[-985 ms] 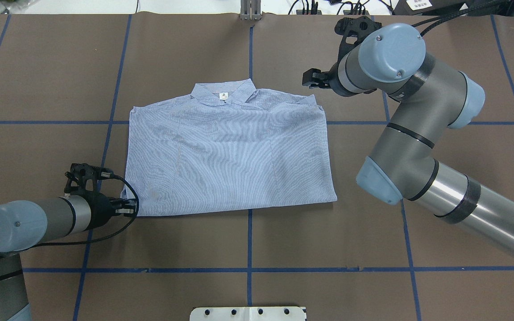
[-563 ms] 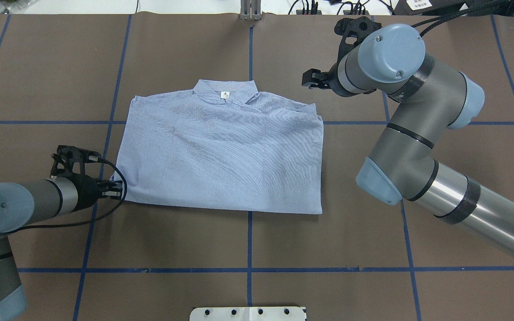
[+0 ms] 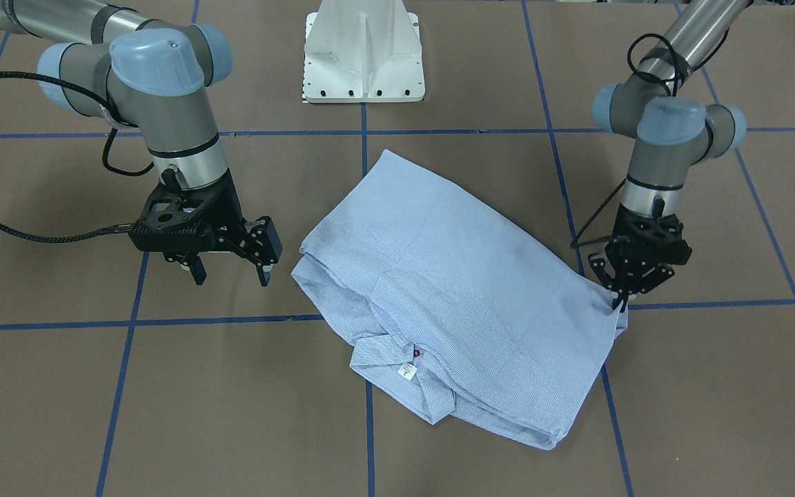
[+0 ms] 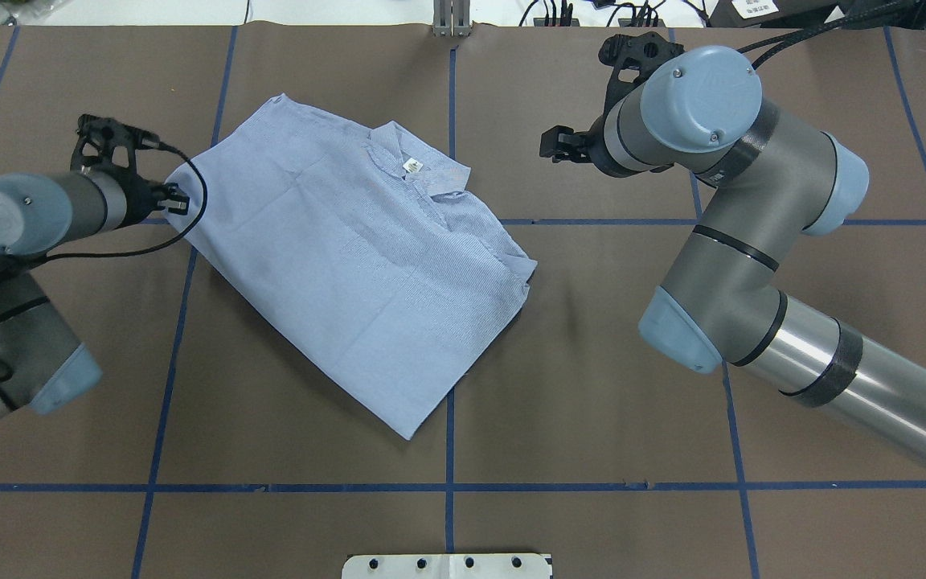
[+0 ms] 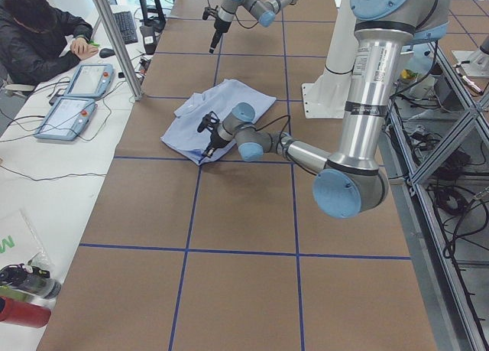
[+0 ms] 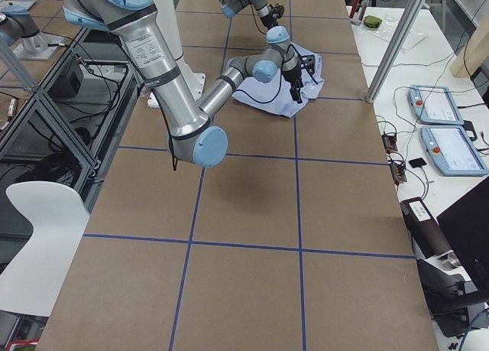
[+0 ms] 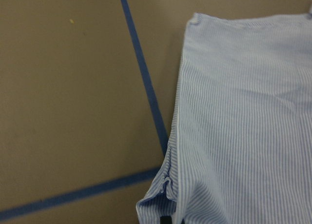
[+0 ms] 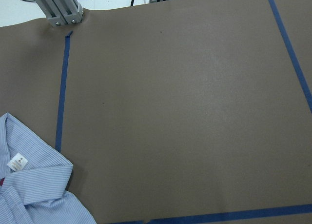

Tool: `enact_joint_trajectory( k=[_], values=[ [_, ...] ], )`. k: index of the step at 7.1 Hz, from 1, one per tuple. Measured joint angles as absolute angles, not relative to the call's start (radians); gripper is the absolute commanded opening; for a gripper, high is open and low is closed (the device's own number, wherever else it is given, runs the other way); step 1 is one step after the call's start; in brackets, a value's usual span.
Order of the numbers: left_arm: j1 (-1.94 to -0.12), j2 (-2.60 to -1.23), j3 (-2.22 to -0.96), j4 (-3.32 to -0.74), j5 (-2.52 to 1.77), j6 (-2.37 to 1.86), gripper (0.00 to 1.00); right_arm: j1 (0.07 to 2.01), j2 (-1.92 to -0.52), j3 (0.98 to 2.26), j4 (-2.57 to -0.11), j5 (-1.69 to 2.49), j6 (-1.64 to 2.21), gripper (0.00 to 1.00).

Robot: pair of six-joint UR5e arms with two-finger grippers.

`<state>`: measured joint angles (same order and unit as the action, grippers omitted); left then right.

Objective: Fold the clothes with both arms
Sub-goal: 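Drag the shirt with the left gripper away from the robot, rotating it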

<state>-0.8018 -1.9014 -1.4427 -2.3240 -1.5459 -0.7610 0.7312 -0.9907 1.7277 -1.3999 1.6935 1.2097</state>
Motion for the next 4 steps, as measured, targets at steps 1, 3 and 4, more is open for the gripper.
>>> enact_joint_trajectory(
  k=[1,3,4],
  values=[
    [-0.839,-2.026,-1.298,-2.329,-1.544,-0.747,0.0,0.729,-0.989,1.73,-1.4,1.693,1.211,1.0],
    [-0.868,-2.251,-1.046,-2.338,-1.542,-0.745,0.0,0.722,-0.987,1.733,-1.4,1.694,1.212,1.0],
    [-0.871,-2.332,-0.964,-2.341,-1.542,-0.75,0.0,0.717,-0.985,1.733,-1.399,1.695,1.215,1.0]
  ],
)
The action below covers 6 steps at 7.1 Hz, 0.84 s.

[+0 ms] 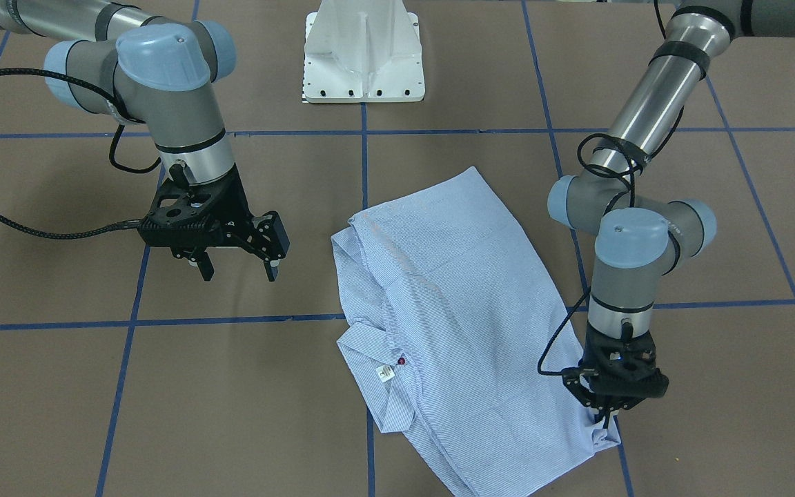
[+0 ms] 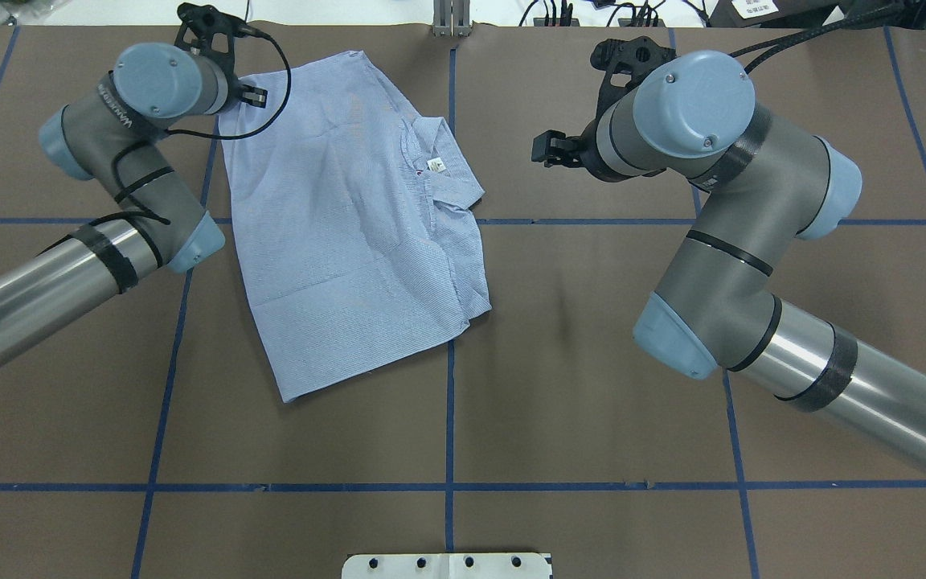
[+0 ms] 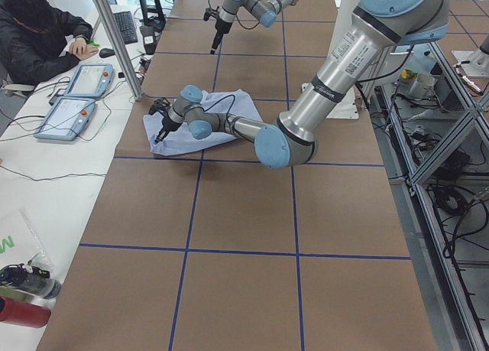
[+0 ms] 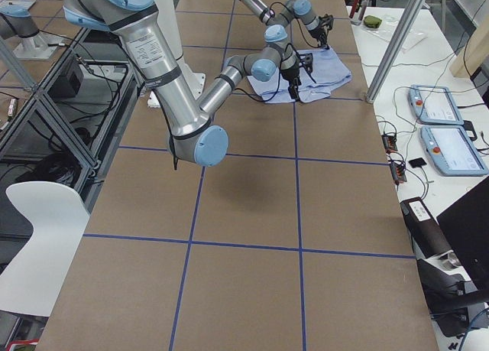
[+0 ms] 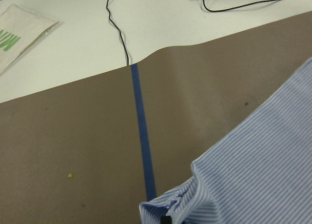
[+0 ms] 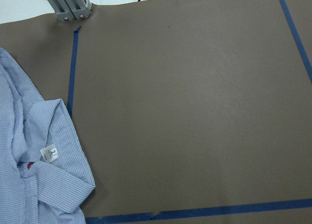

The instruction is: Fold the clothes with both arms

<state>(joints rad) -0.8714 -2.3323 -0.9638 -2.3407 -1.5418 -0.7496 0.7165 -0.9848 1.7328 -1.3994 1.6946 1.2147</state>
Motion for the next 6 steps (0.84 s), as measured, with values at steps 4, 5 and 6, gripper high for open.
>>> enact_joint_trajectory(
  k=[4,5,6],
  values=[
    [-0.934,-2.377,-0.94,-2.41,-1.682,-0.708,1.0,0.693,-0.961,1.728,-1.401,1.693,1.247,1.0],
    [-0.973,-2.36,-0.98,-2.396,-1.756,-0.659,1.0,0.676,-0.937,1.724,-1.407,1.692,1.284,1.0],
    [-1.005,-2.313,-1.053,-2.372,-1.824,-0.617,1.0,0.649,-0.92,1.721,-1.412,1.681,1.35,1.0]
  ],
)
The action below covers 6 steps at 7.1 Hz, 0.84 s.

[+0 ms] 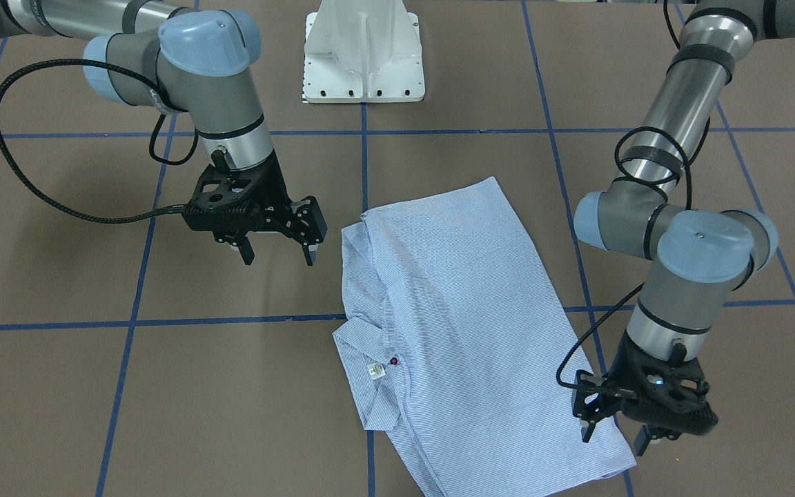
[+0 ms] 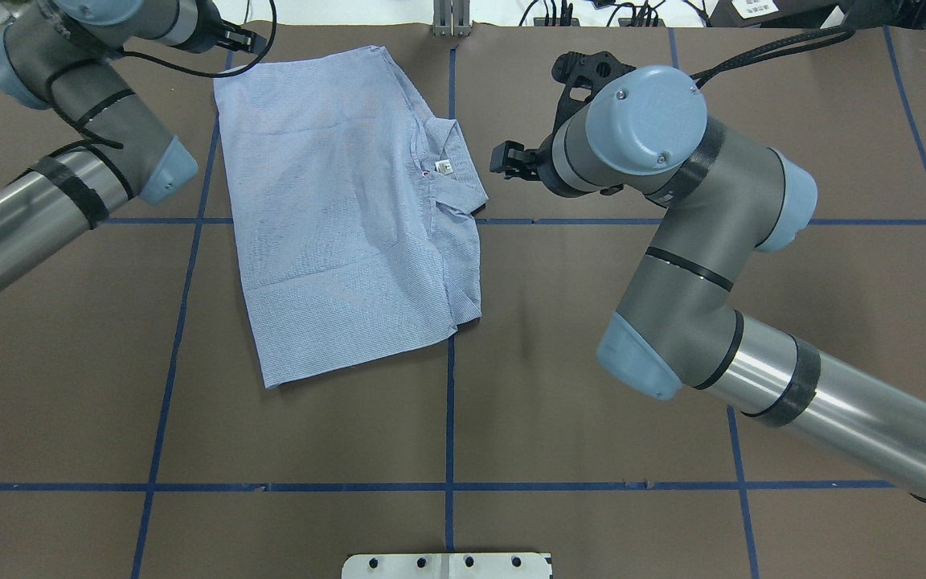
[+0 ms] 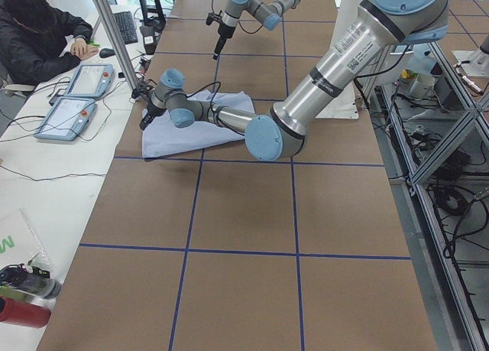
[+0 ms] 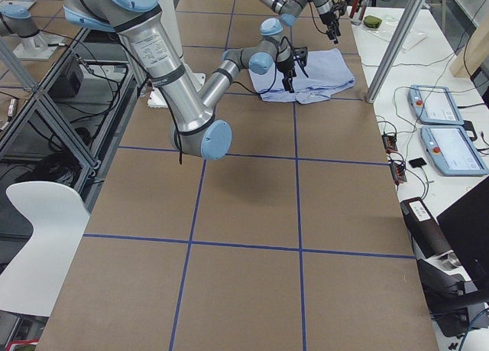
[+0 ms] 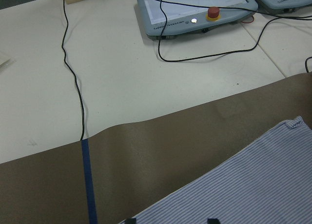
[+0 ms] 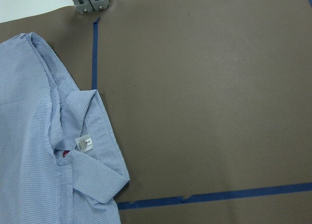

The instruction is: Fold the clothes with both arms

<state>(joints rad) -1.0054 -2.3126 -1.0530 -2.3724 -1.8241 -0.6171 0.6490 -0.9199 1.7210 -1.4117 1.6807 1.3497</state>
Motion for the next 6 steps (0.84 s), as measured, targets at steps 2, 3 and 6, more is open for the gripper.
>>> enact_joint_trajectory(
  k=[2,3,6],
  values=[
    [-1.025,-2.196,-1.216,-2.355,-1.864,-0.597,1.0,0.544,-0.889,1.701,-1.443,1.581,1.569,0.98],
    [-1.025,-2.17,-1.253,-2.354,-1.868,-0.601,1.0,0.494,-0.868,1.671,-1.453,1.53,1.699,0.97],
    [-1.02,-2.14,-1.29,-2.356,-1.869,-0.605,1.0,0.413,-0.785,1.544,-1.507,1.463,1.974,0.98]
  ],
)
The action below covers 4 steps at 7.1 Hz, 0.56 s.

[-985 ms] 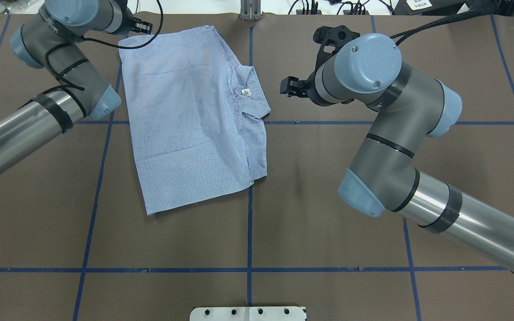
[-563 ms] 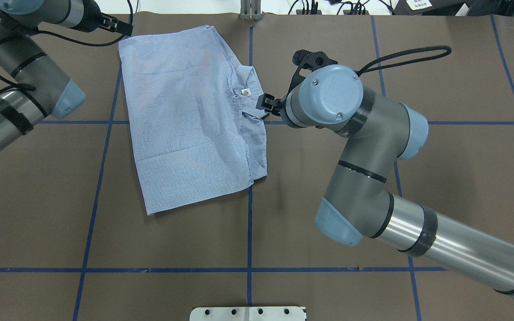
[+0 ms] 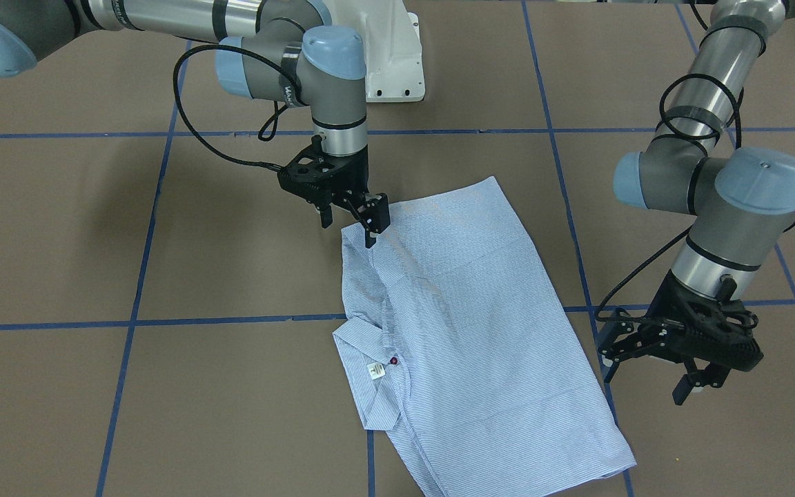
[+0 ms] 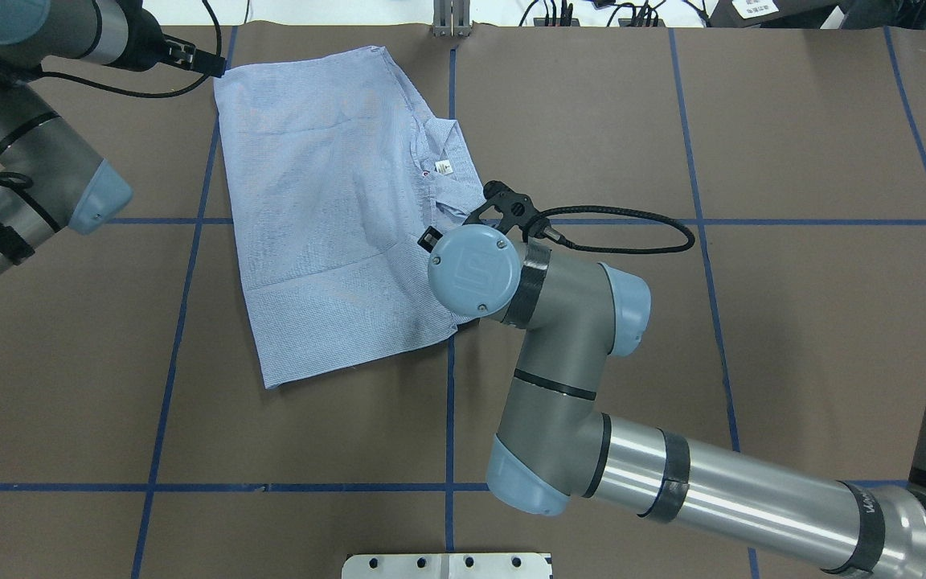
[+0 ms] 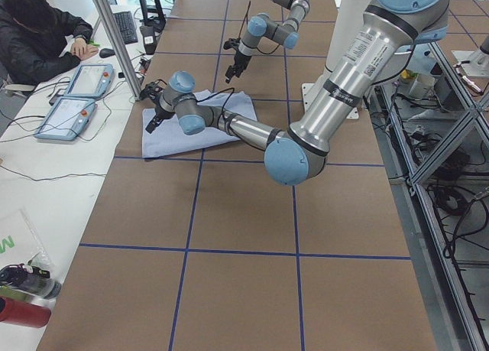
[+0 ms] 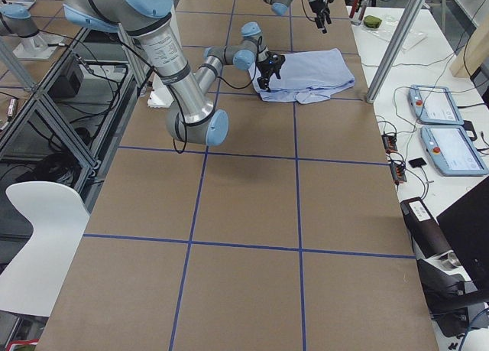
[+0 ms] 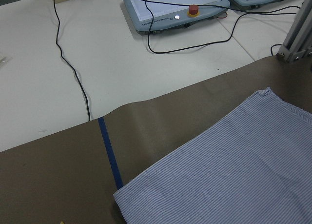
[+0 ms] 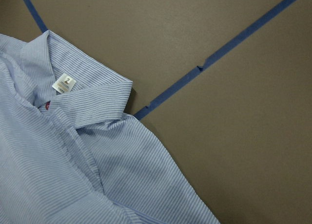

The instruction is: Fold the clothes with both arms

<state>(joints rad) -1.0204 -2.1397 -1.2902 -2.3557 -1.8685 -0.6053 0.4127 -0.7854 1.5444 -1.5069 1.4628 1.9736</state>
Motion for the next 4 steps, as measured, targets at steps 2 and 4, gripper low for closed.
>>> enact_joint_trajectory(
  k=[2,4],
  values=[
    [-1.018,-2.1,-1.336,-2.356,-1.868,-0.607,1.0,0.376,-0.771,1.5,-1.515,1.424,2.036,0.97],
    [-1.017,-2.085,-1.351,-2.356,-1.868,-0.607,1.0,0.344,-0.769,1.486,-1.514,1.383,2.049,0.93]
  ],
)
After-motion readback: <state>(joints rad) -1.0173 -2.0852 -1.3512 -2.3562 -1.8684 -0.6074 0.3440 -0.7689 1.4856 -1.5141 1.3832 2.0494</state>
